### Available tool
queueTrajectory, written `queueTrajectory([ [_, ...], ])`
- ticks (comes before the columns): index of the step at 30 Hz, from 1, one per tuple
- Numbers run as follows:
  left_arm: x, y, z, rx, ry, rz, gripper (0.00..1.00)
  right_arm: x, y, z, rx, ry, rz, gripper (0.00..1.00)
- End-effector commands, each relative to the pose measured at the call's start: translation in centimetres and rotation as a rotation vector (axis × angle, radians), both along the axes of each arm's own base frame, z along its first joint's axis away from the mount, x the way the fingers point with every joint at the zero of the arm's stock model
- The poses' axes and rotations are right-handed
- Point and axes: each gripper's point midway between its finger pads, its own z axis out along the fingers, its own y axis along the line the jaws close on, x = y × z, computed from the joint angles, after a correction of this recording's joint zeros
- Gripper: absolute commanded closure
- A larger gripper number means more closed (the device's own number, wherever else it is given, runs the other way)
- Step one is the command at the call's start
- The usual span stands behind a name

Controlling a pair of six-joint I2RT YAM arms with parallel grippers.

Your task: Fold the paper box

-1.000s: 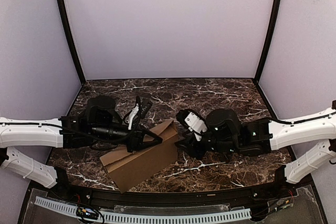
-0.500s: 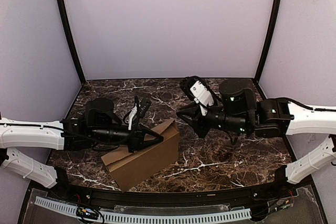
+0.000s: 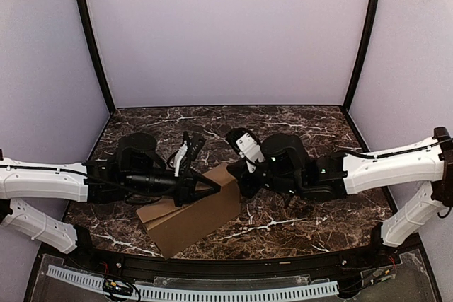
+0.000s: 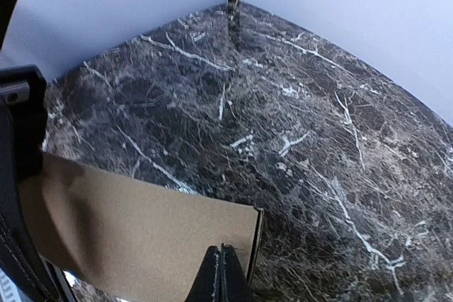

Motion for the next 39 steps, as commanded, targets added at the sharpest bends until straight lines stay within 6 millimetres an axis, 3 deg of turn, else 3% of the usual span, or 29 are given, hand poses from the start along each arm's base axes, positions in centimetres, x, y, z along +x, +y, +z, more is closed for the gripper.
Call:
queueTrajectory([
  [1,-3.0,5.9,-13.1,0.449,0.256,0.033,0.99,-3.6,-3.6,-9.7,-0.123,0.252,-0.048,1.0],
  [4,-3.0,5.7,-13.2,0.451,0.257,0.029,0.99,-4.1,-3.9,-8.9,-0.127,0.229,-0.056,1.0],
  [13,-2.6,5.6,-12.6,0.459,0.236,0.035,0.99,-1.3,-0.5,3.9,-0.011,-0.041,-0.017,1.0],
  [16,-2.6,5.7,-12.5,0.463,0.231,0.034,0.99,-0.7,0.5,5.7,0.017,-0.07,-0.017,1.0],
  [19,-2.5,5.7,-12.3,0.463,0.222,0.033,0.99,-0.4,1.2,4.4,0.027,-0.048,-0.011,1.0],
  [25,-2.2,5.5,-11.8,0.472,0.202,0.027,0.99,-1.9,2.0,-3.0,-0.023,0.14,0.04,1.0],
  [30,-1.7,4.5,-10.0,0.447,0.178,0.015,0.99,-3.3,0.7,-8.1,-0.104,0.239,0.028,1.0],
  [34,-1.1,4.0,-6.6,0.417,0.13,0.018,0.99,-3.6,-0.6,-9.8,-0.156,0.252,-0.002,1.0],
  [39,0.3,6.0,-3.6,0.464,0.057,0.116,0.99,-3.5,-0.8,-9.9,-0.171,0.242,-0.008,1.0],
])
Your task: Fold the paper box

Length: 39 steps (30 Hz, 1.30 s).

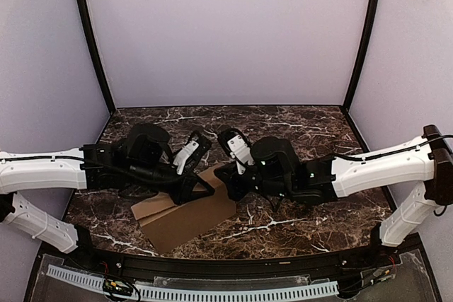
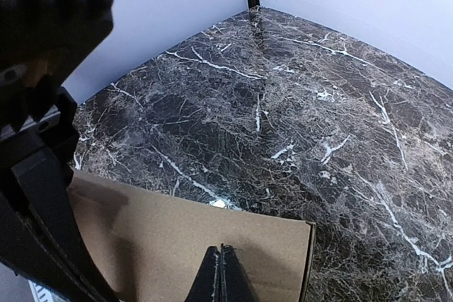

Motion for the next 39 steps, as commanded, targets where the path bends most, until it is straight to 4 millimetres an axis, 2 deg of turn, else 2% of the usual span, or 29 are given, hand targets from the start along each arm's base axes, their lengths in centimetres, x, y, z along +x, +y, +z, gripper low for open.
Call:
queueTrajectory([
  [1,0.0,6.2,-2.7,0.272,0.022,0.133,0.99,-2.2,-3.8,-9.9,-0.321,0.139,0.023,1.0],
  [2,-0.1,7.1,-2.9,0.298,0.032,0.157,0.99,-2.3,-3.7,-9.8,-0.322,0.136,0.026,1.0],
  [5,-0.3,9.4,-1.7,0.282,0.012,0.229,0.99,-2.2,-3.7,-10.0,-0.329,0.133,0.025,1.0],
  [6,-0.7,10.2,-2.1,0.29,0.03,0.246,0.99,-2.1,-3.6,-10.0,-0.332,0.132,0.022,1.0],
  [7,-1.0,10.7,-1.4,0.263,0.024,0.256,0.99,-2.0,-3.7,-10.0,-0.338,0.131,0.017,1.0],
  [8,-1.3,11.4,-1.9,0.273,0.044,0.268,0.99,-1.8,-3.7,-10.0,-0.342,0.129,0.009,1.0],
  [9,-1.2,12.2,-1.4,0.259,0.022,0.298,0.99,-1.7,-3.8,-10.0,-0.349,0.125,0.0,1.0],
  [10,-1.5,13.1,-2.0,0.278,0.036,0.321,0.99,-1.6,-4.0,-10.0,-0.356,0.122,-0.01,1.0],
  [11,-1.4,13.9,-1.5,0.264,0.018,0.349,0.99,-1.4,-4.1,-10.1,-0.364,0.12,-0.019,1.0],
  [12,-1.7,14.8,-1.9,0.283,0.031,0.372,0.99,-1.3,-4.2,-10.2,-0.37,0.12,-0.025,1.0],
  [14,-1.8,16.6,-1.0,0.258,0.012,0.426,0.99,-1.2,-4.3,-10.2,-0.376,0.116,-0.035,1.0],
  [20,-1.6,20.0,1.2,0.178,-0.036,0.562,0.99,-1.1,-3.8,-10.0,-0.375,0.115,-0.028,1.0],
  [22,-1.5,20.7,1.1,0.168,-0.035,0.597,0.99,-1.1,-3.8,-9.9,-0.373,0.112,-0.026,1.0],
  [31,-2.3,21.0,-1.5,0.201,0.049,0.619,0.99,-1.2,-3.9,-10.0,-0.384,0.117,-0.024,1.0],
  [37,-3.4,19.2,-6.9,0.256,0.196,0.581,0.99,-1.3,-4.3,-10.3,-0.39,0.124,-0.031,1.0],
  [39,-3.9,19.2,-8.1,0.273,0.233,0.577,0.99,-1.3,-4.4,-10.3,-0.392,0.124,-0.033,1.0],
])
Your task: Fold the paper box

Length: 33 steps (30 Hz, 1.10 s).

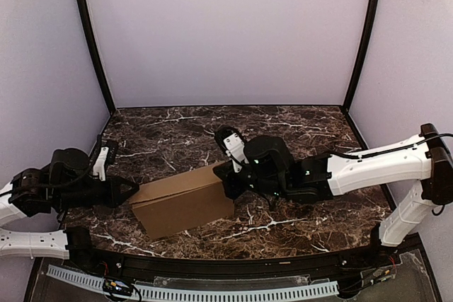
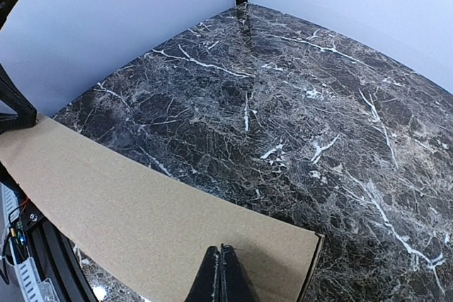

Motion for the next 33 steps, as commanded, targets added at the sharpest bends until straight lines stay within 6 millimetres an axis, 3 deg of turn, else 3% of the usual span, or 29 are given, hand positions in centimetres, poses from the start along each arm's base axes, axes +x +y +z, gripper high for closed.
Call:
queueTrajectory([
  [1,-2.9,0.7,-7.9,0.145,0.25,-0.04,0.99,-2.0,-4.8,-10.3,-0.354,0.137,0.003,1.0],
  [9,-3.5,-0.5,-10.1,0.141,0.31,-0.071,0.99,-0.9,-6.2,-10.0,-0.384,0.118,-0.06,1.0],
  [17,-2.3,-5.0,-11.1,0.106,0.277,-0.15,0.99,1.6,-9.7,-10.0,-0.397,0.123,-0.158,1.0],
  [27,-0.4,-11.7,-10.7,0.081,0.225,-0.304,0.99,7.5,-14.5,-10.1,-0.42,0.128,-0.291,1.0],
  [33,1.2,-13.8,-8.7,0.102,0.148,-0.343,0.99,8.6,-15.1,-7.9,-0.392,0.087,-0.282,1.0],
])
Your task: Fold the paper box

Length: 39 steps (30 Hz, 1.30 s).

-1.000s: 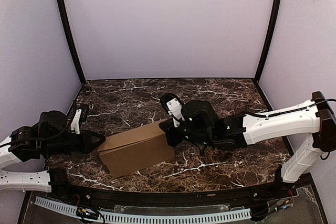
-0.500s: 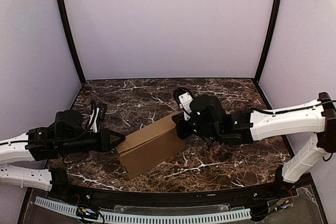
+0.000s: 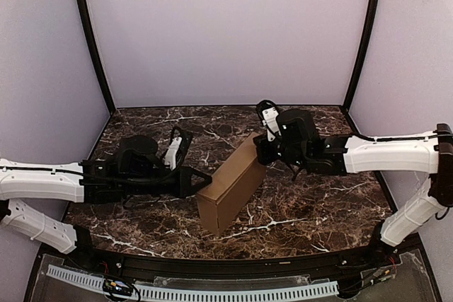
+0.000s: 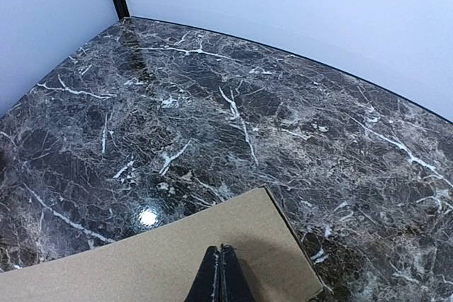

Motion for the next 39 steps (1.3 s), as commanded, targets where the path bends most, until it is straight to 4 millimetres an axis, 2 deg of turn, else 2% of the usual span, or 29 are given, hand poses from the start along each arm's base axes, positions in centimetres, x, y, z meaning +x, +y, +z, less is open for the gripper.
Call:
queueTrajectory([
  [1,-1.8,3.0,-7.5,0.334,0.085,-0.066,0.99,-2.2,-4.5,-7.8,-0.294,0.179,0.025,1.0],
  [5,-1.1,1.4,-4.6,0.313,-0.008,-0.125,0.99,-2.6,-4.1,-7.5,-0.291,0.18,0.063,1.0],
  [13,-0.2,-1.8,-0.6,0.189,-0.142,-0.285,0.99,-3.2,-3.8,-6.6,-0.274,0.172,0.108,1.0],
  [22,0.7,-3.5,1.5,0.033,-0.199,-0.394,0.97,-3.7,-3.1,-6.7,-0.285,0.176,0.174,1.0],
  [28,1.4,-4.4,3.7,-0.077,-0.236,-0.437,0.95,-4.0,-2.7,-6.9,-0.288,0.179,0.206,1.0],
  [31,1.2,-5.3,2.9,-0.086,-0.209,-0.482,0.97,-4.0,-2.7,-6.9,-0.291,0.179,0.21,1.0],
  [34,0.9,-6.0,1.2,-0.105,-0.156,-0.521,0.99,-4.1,-2.6,-7.0,-0.291,0.181,0.219,1.0],
  [39,-0.3,-6.4,-1.0,-0.129,-0.078,-0.581,0.99,-4.1,-2.6,-6.8,-0.286,0.175,0.22,1.0],
])
